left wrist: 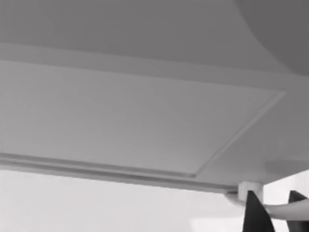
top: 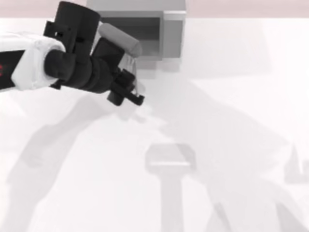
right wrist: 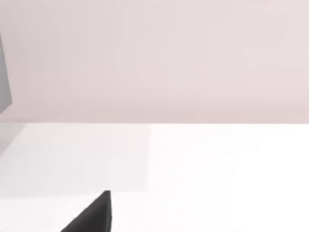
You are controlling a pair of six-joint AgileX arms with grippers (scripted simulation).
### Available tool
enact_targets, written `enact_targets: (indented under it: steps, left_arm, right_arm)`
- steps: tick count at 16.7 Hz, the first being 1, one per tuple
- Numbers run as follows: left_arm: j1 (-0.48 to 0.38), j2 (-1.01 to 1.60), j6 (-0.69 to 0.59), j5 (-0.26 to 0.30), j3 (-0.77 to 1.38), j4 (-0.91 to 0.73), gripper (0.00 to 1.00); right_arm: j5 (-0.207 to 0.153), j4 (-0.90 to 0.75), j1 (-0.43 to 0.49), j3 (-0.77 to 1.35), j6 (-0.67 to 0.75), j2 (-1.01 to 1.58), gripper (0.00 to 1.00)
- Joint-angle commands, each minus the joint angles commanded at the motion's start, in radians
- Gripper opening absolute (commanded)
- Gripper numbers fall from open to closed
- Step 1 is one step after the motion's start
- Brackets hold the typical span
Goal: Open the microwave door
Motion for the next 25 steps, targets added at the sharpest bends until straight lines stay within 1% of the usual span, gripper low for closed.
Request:
enact_targets:
  steps: [13,15,23,25]
  left_arm:
    - [0.000,0.000,0.000,0.000,0.000,0.000,0.00]
    - [-0.006,0.000,-0.003,0.009,-0.001,-0.002,0.00]
    - [0.036,-0.014,0.083,0.063,-0.013,-0.024,0.00]
    - [0.036,-0.014,0.085,0.064,-0.013,-0.025,0.00]
  right_arm:
    - [0.000,0.000,0.000,0.000,0.000,0.000,1.00]
    - [0.000,0.000,0.000,0.000,0.000,0.000,1.00]
    - [0.000,0.000,0.000,0.000,0.000,0.000,1.00]
    - [0.000,0.000,0.000,0.000,0.000,0.000,1.00]
